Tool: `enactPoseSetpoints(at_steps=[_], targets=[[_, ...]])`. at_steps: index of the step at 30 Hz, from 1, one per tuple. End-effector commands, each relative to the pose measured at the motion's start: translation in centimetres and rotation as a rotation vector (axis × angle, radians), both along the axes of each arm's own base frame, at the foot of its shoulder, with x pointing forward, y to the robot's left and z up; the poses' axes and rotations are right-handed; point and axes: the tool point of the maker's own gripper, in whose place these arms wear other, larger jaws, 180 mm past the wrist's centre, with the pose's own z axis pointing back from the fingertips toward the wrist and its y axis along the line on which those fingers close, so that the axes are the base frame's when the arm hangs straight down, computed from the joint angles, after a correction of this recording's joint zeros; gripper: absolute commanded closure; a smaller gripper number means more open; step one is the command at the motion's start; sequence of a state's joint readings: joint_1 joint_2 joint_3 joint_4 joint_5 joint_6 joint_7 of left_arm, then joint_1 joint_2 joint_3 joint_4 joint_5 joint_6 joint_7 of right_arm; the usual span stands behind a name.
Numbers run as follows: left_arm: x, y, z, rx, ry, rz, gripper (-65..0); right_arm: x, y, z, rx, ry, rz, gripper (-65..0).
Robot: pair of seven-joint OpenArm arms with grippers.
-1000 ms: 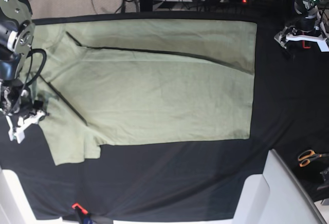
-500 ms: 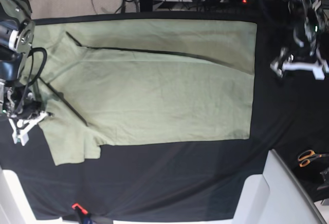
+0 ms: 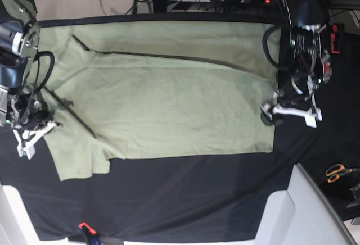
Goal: Fold the T-shirt properly
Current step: 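Grasp the opposite shirt side with the left gripper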
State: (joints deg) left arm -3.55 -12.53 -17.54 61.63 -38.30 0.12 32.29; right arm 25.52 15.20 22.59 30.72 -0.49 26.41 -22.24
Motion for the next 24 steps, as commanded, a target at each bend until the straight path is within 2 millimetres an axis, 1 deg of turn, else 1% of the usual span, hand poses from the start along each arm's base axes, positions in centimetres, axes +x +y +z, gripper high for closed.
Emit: enactPoseSetpoints(at_steps=[1, 3, 5, 6, 8, 10, 13, 16, 18, 19, 20, 24], targets=[[-0.8, -0.5, -1.1, -0.025, 0.058, 0.000, -65.0, 1.6, -1.1, 1.8, -0.017, -0.053, -0.008, 0.0], [-0.8, -0.6, -1.5, -0.034, 0.069, 0.005, -65.0, 1.6, -1.3, 1.8, -0.018, -0.054, -0.012, 0.0], [-0.6, -1.4, -1.7, -0.032, 0.078, -0.025, -65.0, 1.6, -1.3, 1.8, -0.016, -0.055, -0.013, 0.0], [-0.3, -2.1, -1.7, -0.029, 0.078, -0.050, -62.2, 1.6, -1.3, 1.8, -0.016, -0.055, -0.013, 0.0], [-0.1, -3.0, -1.9, -0.025, 0.085, -0.082, -51.5, 1.6, -1.2, 1.8, -0.014, -0.055, -0.012, 0.0], [-0.2, -3.5, -2.1, -0.025, 0.090, -0.097, -43.6, 1.6, -1.1, 1.8, -0.015, -0.054, -0.009, 0.0], [-0.3, -3.9, -2.2, -0.035, 0.092, -0.096, -38.5, 1.6, -1.1, 1.8, -0.015, -0.054, -0.009, 0.0], [-0.6, -3.9, -2.4, -0.035, 0.098, -0.095, -35.9, 1.6, -1.1, 1.8, -0.015, -0.054, -0.009, 0.0], [-0.6, -3.8, -2.4, -0.032, 0.098, -0.096, -31.3, 1.6, -1.1, 1.8, -0.015, -0.054, -0.009, 0.0], [-0.6, -3.8, -2.4, -0.032, 0.098, -0.096, -28.0, 1.6, -1.1, 1.8, -0.015, -0.054, -0.009, 0.0], [-0.7, -3.8, -2.4, -0.031, 0.100, -0.097, -23.2, 1.6, -1.1, 1.8, -0.015, -0.054, -0.009, 0.0], [-0.7, -3.4, -2.4, -0.025, 0.100, -0.095, 0.0, 1.6, -1.1, 1.8, -0.015, -0.054, -0.009, 0.0]])
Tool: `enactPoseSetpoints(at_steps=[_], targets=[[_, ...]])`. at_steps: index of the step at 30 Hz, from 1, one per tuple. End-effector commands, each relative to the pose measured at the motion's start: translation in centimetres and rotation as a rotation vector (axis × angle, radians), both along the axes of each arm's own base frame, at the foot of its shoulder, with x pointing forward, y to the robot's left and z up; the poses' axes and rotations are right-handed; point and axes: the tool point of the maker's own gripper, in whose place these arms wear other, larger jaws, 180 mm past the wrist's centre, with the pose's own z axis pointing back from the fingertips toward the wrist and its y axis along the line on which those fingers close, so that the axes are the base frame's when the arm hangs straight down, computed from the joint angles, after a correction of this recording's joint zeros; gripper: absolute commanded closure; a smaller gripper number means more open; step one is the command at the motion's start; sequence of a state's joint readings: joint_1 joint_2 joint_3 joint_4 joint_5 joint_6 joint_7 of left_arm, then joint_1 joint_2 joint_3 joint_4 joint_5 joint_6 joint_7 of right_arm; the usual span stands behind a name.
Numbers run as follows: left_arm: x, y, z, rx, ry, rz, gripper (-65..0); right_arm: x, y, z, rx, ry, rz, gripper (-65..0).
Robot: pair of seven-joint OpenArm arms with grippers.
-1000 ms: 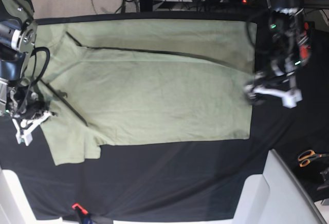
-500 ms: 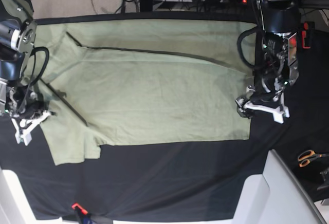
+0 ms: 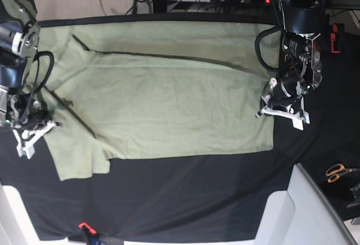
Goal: Fold the T-shirt properly
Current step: 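Grasp the opposite shirt side with the left gripper, then fold both held shirt sides toward the robot base with both grippers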
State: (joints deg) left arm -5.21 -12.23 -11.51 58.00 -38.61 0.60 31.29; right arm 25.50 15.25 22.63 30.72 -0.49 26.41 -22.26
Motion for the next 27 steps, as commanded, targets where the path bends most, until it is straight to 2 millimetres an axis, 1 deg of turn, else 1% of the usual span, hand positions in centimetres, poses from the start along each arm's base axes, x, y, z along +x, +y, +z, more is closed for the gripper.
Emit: enactPoseSetpoints(at_steps=[1, 4, 5, 10, 12, 15, 17, 21, 27], targets=[[-0.8, -0.5, -0.7, -0.014, 0.054, -0.023, 0.0, 1.7, -1.1, 1.8, -0.013, -0.056, -0.011, 0.0], [-0.8, 0.0, -0.4, -0.003, 0.049, -0.023, 0.0, 1.6, -1.1, 1.7, -0.014, -0.054, -0.010, 0.0], [-0.6, 0.2, 0.1, 0.003, 0.039, -0.027, 0.0, 1.6, -1.1, 1.7, -0.016, -0.053, -0.007, 0.0], [-1.3, -0.2, 2.4, 0.037, -0.029, -0.061, 0.0, 1.1, -1.1, 1.3, -0.017, -0.045, -0.006, 0.0], [-2.2, -0.2, 2.5, 0.048, -0.024, -0.058, 0.0, 1.0, -1.1, 1.3, -0.017, -0.043, -0.006, 0.0], [-3.7, 0.5, 1.9, 0.065, 0.014, -0.013, 0.0, 1.0, -1.1, 1.3, -0.017, -0.043, -0.006, 0.0], [-4.0, 0.4, 2.4, 0.072, 0.005, -0.018, 0.0, 1.0, -1.1, 1.3, -0.017, -0.043, -0.006, 0.0], [-4.1, -0.2, 4.1, 0.087, -0.044, -0.043, 0.0, 1.0, -1.1, 1.3, -0.017, -0.043, -0.006, 0.0], [-3.9, -0.4, 4.5, 0.089, -0.054, -0.049, 0.0, 1.0, -1.0, 1.2, -0.015, -0.041, -0.006, 0.0]])
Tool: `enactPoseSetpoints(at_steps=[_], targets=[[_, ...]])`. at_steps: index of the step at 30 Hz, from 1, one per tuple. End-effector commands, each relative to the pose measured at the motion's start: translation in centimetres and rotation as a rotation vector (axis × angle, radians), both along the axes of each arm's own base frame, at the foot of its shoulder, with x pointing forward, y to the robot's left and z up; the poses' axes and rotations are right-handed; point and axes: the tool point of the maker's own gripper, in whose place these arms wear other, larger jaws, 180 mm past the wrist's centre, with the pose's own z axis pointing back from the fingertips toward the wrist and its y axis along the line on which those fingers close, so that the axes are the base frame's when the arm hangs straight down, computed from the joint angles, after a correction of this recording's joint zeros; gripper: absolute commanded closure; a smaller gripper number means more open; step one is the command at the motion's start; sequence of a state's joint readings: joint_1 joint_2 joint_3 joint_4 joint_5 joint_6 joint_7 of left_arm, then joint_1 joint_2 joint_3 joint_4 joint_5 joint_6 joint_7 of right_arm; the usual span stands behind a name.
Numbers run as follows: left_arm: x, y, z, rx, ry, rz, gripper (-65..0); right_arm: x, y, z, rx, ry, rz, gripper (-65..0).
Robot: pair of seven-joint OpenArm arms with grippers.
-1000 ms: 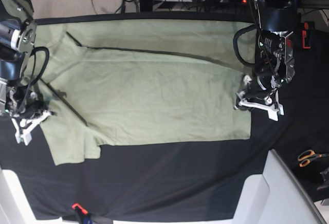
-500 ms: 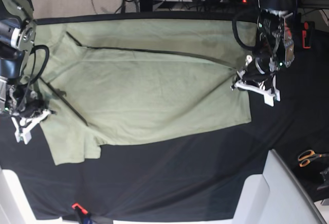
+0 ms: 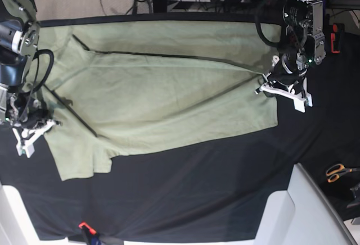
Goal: Fold the T-shirt properly
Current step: 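Fold both held shirt sides toward the robot base with both grippers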
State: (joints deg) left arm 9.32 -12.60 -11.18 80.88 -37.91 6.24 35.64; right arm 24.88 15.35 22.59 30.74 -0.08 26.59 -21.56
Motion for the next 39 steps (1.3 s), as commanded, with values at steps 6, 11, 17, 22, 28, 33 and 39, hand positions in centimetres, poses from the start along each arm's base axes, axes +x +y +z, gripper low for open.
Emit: enactPoseSetpoints(at_steps=[6, 11, 17, 22, 28, 33, 39], targets=[[0.3, 0.9, 1.9, 0.037, -0.051, -0.016, -29.5, 1.3, -0.9, 1.4, -0.019, -0.036, -0.003, 0.0], [0.5, 3.0, 3.5, 0.077, -0.083, 0.000, -45.3, 1.3, -1.0, 1.4, -0.022, -0.035, -0.002, 0.0], [1.9, 8.1, 4.7, 0.090, -0.123, 0.153, -51.2, 1.3, -1.0, 1.4, -0.022, -0.035, -0.002, 0.0], [3.8, 9.2, 1.9, 0.032, -0.059, 0.219, -50.8, 1.3, -1.0, 1.4, -0.022, -0.035, -0.002, 0.0], [6.4, 6.5, -0.3, -0.031, -0.020, 0.138, -50.8, 1.3, -1.0, 1.5, -0.023, -0.038, -0.002, 0.0], [8.4, 4.2, -1.0, -0.043, 0.013, 0.078, -50.7, 1.3, -1.1, 1.5, -0.024, -0.038, -0.003, 0.0], [9.9, 2.2, -1.1, -0.078, 0.010, 0.061, -28.3, 1.3, -1.1, 1.5, -0.024, -0.038, -0.003, 0.0]])
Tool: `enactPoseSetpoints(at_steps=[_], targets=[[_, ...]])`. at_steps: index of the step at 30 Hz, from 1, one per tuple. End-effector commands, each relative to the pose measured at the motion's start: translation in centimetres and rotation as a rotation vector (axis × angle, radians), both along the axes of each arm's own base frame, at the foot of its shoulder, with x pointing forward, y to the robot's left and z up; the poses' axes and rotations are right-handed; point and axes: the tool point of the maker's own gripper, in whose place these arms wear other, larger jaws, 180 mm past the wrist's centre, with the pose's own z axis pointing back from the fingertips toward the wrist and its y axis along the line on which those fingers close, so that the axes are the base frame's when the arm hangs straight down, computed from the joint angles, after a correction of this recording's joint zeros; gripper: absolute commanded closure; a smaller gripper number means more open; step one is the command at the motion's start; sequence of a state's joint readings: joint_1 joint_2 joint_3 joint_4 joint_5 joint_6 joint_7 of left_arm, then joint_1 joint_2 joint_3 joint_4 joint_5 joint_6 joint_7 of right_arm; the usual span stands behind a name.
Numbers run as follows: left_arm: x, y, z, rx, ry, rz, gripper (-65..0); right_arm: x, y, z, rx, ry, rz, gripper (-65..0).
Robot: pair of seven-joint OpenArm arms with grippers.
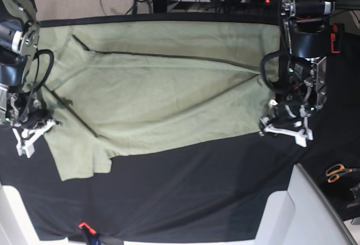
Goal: Fold the T-shirt properly
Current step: 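Fold both held shirt sides toward the robot base with both grippers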
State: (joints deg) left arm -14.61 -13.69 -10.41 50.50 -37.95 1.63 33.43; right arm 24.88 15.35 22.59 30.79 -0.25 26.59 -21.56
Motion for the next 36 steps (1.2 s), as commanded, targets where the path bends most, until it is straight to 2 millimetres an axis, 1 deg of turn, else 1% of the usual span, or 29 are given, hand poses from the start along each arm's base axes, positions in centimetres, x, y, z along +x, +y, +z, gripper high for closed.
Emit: enactPoseSetpoints(at_steps=[1, 2, 4, 5, 6, 8, 9, 10, 12, 13, 14, 17, 18, 20, 22, 24, 27, 30, 32, 36], targets=[[1.2, 0.1, 0.9, 0.003, -0.025, -0.002, -24.0, 1.3, -1.1, 1.5, -0.021, -0.039, -0.004, 0.0], [1.3, 0.2, 0.9, 0.008, -0.034, 0.006, -20.6, 1.3, -1.1, 1.5, -0.021, -0.039, -0.004, 0.0], [1.0, 0.7, 0.1, 0.014, -0.027, 0.028, -14.3, 1.3, -1.1, 1.5, -0.021, -0.039, -0.004, 0.0], [0.6, 0.8, -0.6, 0.015, -0.013, 0.041, -12.8, 1.3, -1.1, 1.5, -0.021, -0.039, -0.004, 0.0], [0.6, 1.1, -0.8, 0.020, -0.015, 0.052, -11.4, 1.3, -1.1, 1.5, -0.021, -0.039, -0.004, 0.0], [0.4, 0.9, -1.7, 0.032, 0.004, 0.046, -8.1, 1.4, -1.2, 1.5, -0.023, -0.040, -0.005, 0.0], [0.4, 0.9, -1.9, 0.047, 0.011, 0.032, -4.9, 1.4, -1.2, 1.5, -0.023, -0.040, -0.005, 0.0], [0.4, 0.5, -2.1, 0.061, 0.013, 0.011, -0.3, 1.4, -1.2, 1.5, -0.023, -0.040, -0.005, 0.0], [0.7, 0.3, -2.0, 0.093, -0.001, -0.018, 0.0, 1.4, -1.0, 1.5, -0.021, -0.040, -0.003, 0.0], [1.0, 0.6, -1.7, 0.108, -0.006, -0.029, 0.0, 1.5, -1.0, 1.6, -0.021, -0.044, -0.003, 0.0], [1.8, 0.6, -1.1, 0.118, -0.019, -0.041, 0.0, 1.5, -0.9, 1.6, -0.019, -0.044, -0.002, 0.0], [3.2, 0.2, 0.0, 0.123, -0.037, -0.063, 0.0, 1.9, -0.8, 1.8, -0.019, -0.053, -0.002, 0.0], [3.6, 0.3, 0.4, 0.122, -0.047, -0.060, 0.0, 2.2, -0.9, 2.2, -0.024, -0.064, -0.001, 0.0], [4.8, 0.0, 1.8, 0.124, -0.081, -0.073, 0.0, 3.4, -1.4, 3.9, -0.050, -0.116, 0.003, 0.0], [5.8, -0.3, 3.5, 0.127, -0.116, -0.097, 0.0, 4.1, -1.7, 4.9, -0.068, -0.146, 0.005, 0.0], [6.7, -0.8, 5.2, 0.124, -0.151, -0.119, 0.0, 4.5, -1.9, 5.7, -0.081, -0.166, 0.008, 0.0], [7.8, -1.4, 7.2, 0.122, -0.191, -0.139, 0.0, 5.0, -2.4, 6.6, -0.097, -0.190, 0.007, 0.0], [8.6, -1.7, 8.6, 0.125, -0.226, -0.150, 0.0, 5.3, -2.6, 7.0, -0.103, -0.200, 0.007, 0.0], [8.9, -1.8, 8.9, 0.128, -0.232, -0.155, 0.0, 5.5, -2.7, 7.5, -0.111, -0.215, 0.010, 0.0], [9.2, -1.9, 9.2, 0.128, -0.236, -0.161, 0.0, 6.5, -1.4, 8.3, -0.152, -0.240, 0.084, 0.0]])
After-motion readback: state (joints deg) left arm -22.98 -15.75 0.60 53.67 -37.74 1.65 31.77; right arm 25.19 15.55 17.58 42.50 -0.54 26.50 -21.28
